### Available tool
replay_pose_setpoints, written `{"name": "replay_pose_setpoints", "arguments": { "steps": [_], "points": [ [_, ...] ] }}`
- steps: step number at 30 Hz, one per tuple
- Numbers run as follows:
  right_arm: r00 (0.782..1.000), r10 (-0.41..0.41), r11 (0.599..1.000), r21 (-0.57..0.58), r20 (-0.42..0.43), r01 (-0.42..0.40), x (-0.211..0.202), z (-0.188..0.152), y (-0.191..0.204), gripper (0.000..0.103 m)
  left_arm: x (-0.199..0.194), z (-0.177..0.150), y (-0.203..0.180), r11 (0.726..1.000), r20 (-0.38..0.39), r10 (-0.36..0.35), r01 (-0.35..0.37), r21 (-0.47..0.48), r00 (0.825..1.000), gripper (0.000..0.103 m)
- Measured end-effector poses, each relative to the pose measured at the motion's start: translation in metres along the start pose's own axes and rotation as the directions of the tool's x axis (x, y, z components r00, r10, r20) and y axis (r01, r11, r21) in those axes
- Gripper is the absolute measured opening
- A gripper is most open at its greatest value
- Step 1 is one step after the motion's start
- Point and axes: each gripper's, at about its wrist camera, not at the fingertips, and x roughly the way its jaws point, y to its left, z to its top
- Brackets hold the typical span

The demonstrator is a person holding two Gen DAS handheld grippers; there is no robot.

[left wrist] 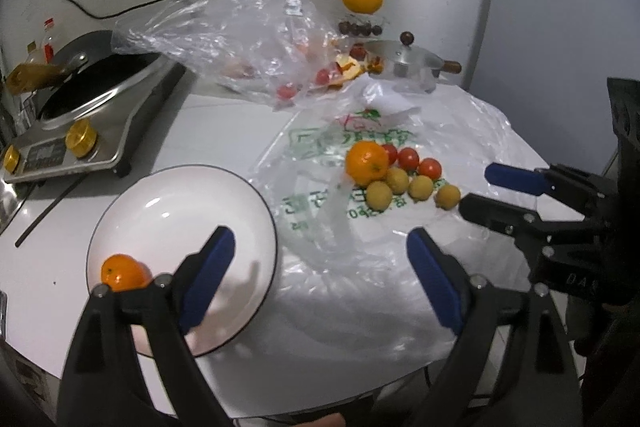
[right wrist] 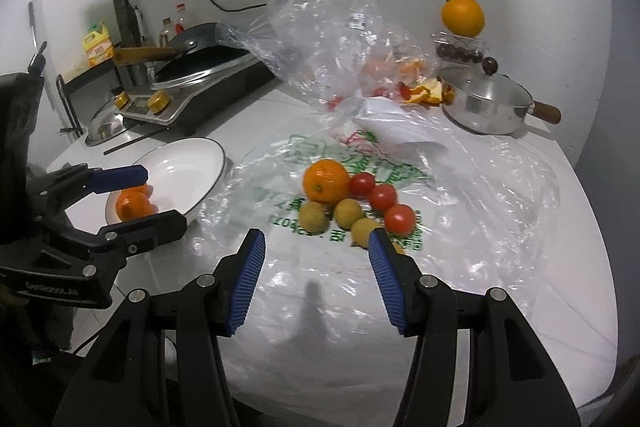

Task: Organize fruits
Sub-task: 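Move both tools back over the fruits on the plastic bag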

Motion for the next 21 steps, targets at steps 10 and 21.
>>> {"name": "replay_pose_setpoints", "arguments": {
  "steps": [10, 21],
  "points": [
    [1.0, -0.002, 1.0, 0.029, -0.011, 0.002, 0.009, -0.003, -0.025, 0.057, 0.019, 0.008, -0.019, 0.998, -0.033, 0.017, -0.015, 0.061, 0.999, 0.089],
    [0.998, -0.018, 1.0, -0.005, -0.068, 0.017, 0.033, -0.009, -0.042, 0.044, 0.047, 0.015, -0.041, 0.99, -0.054, 0.023, -0.016, 0.137, 0.998, 0.089]
  ]
}}
